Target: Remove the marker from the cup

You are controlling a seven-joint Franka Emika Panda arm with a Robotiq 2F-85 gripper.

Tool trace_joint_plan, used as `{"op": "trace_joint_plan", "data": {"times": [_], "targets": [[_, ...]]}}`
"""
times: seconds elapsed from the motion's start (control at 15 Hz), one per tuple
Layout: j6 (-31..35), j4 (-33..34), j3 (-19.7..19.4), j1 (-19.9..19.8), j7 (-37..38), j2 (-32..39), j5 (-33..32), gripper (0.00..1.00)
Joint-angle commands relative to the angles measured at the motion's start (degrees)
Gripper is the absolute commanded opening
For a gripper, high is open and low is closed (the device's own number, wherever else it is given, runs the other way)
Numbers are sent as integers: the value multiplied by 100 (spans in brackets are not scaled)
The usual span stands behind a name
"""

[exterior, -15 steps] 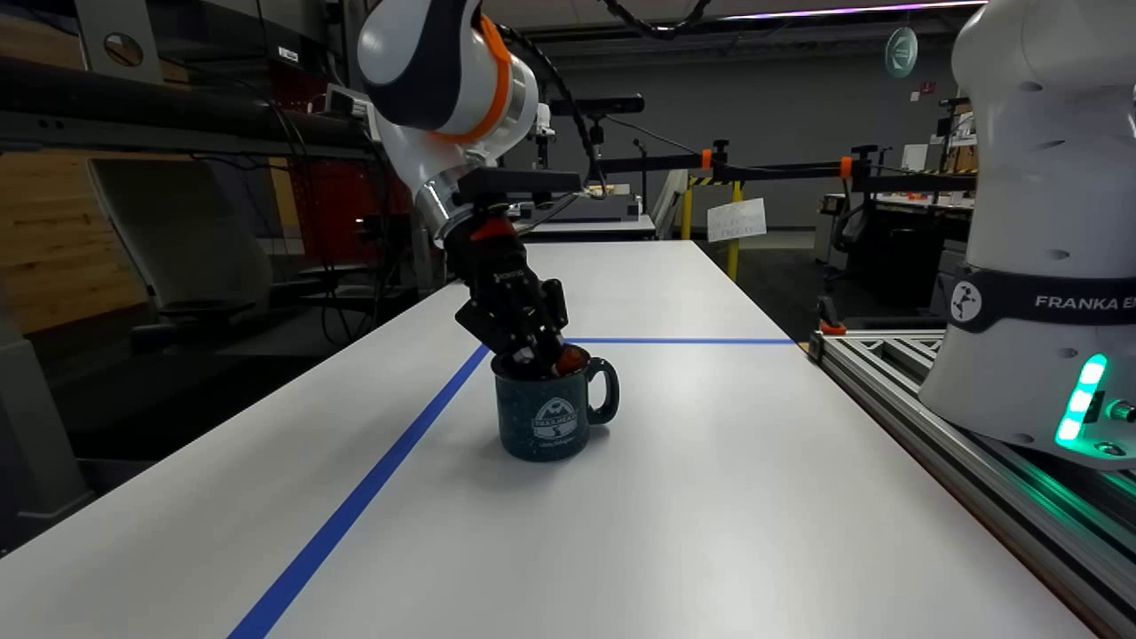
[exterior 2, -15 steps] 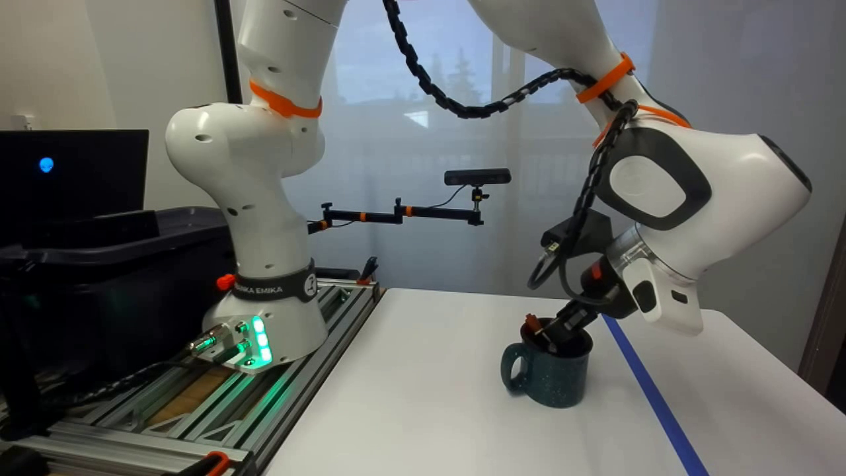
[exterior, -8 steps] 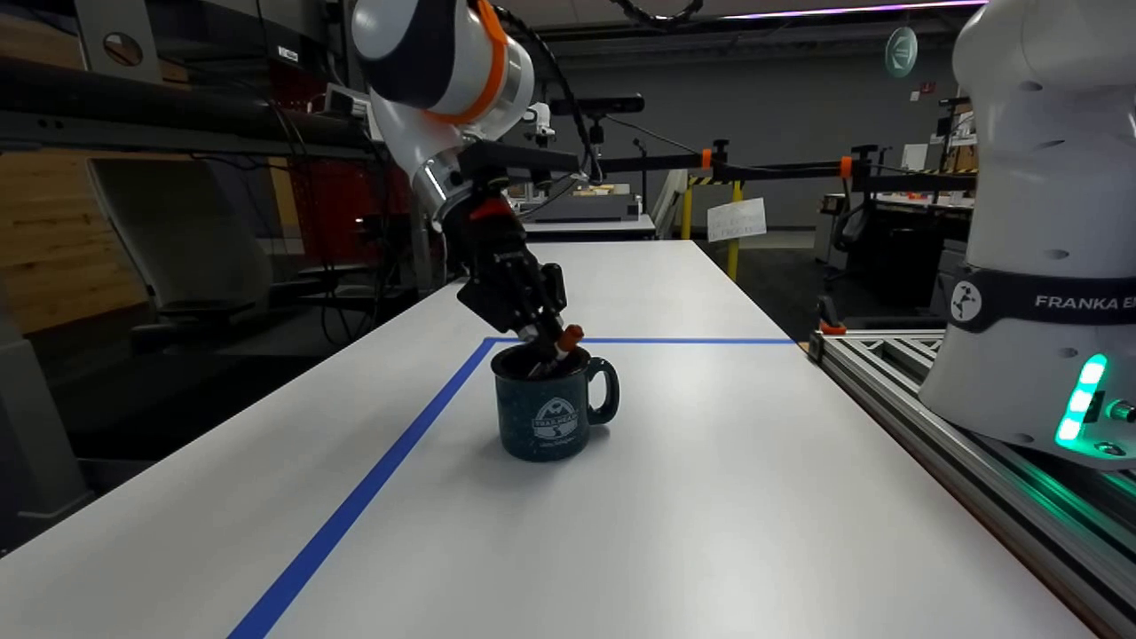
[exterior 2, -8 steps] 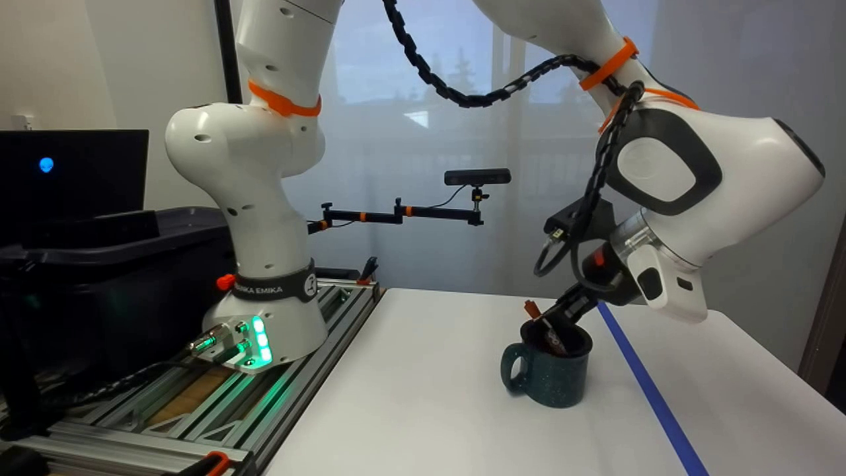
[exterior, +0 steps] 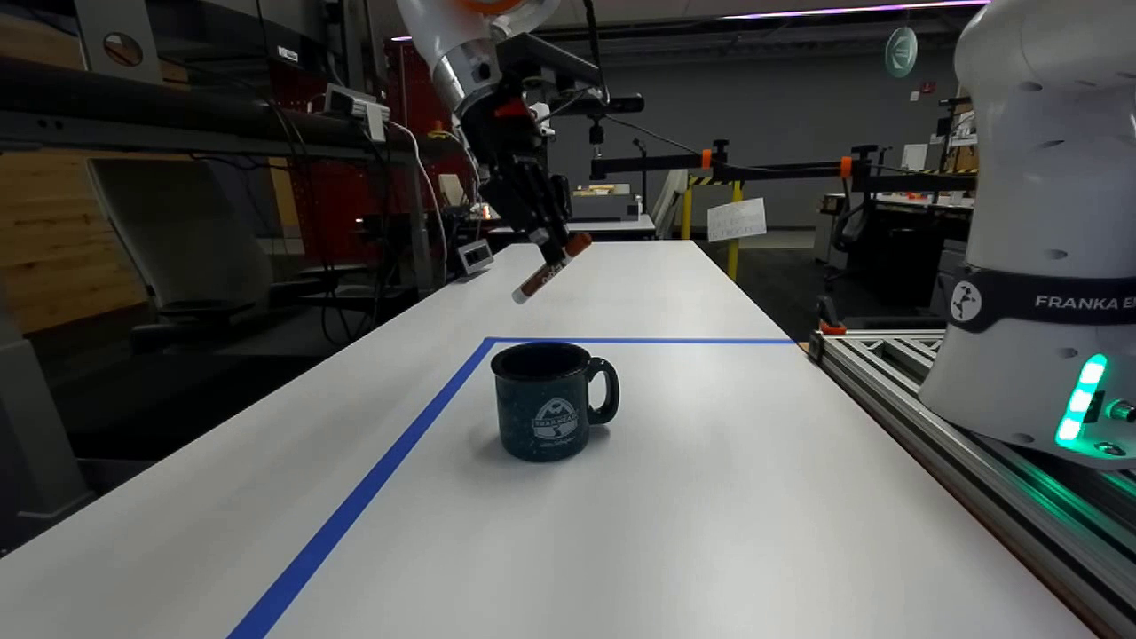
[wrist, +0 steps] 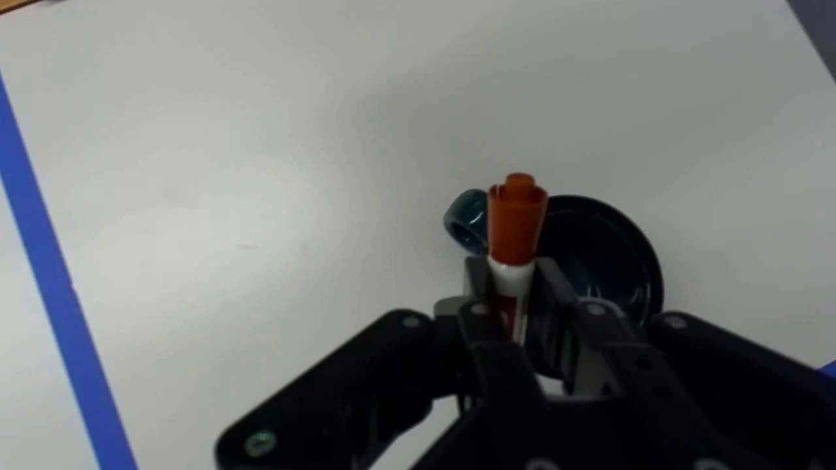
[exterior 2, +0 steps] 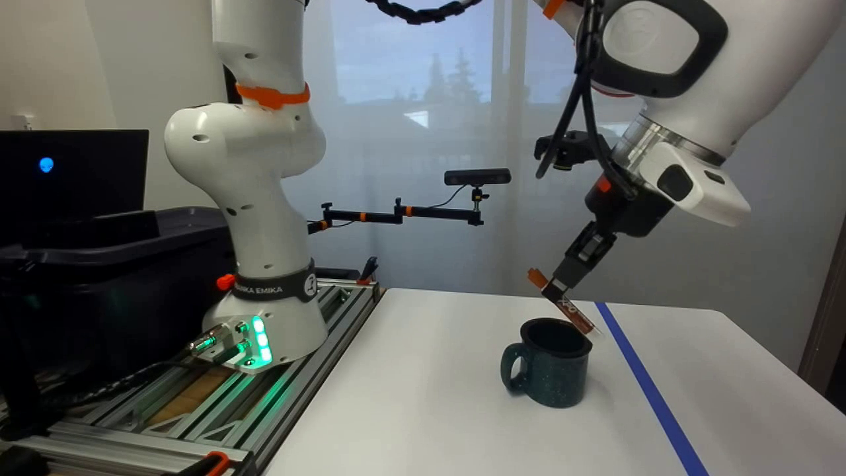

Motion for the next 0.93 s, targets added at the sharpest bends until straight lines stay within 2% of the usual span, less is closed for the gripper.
{"op": "trace_joint_plan", "data": {"times": [0.0,0.33,0.6,0.87], "targets": [[1396,-957,-99,-14,173,-596,-586,5],[3754,-1556,-305,-173,496,-319,-738,5],[5654,-1951,-365,-198,679,309,-499,5],[6223,-2014,-107,-277,418,955,54,5]]}}
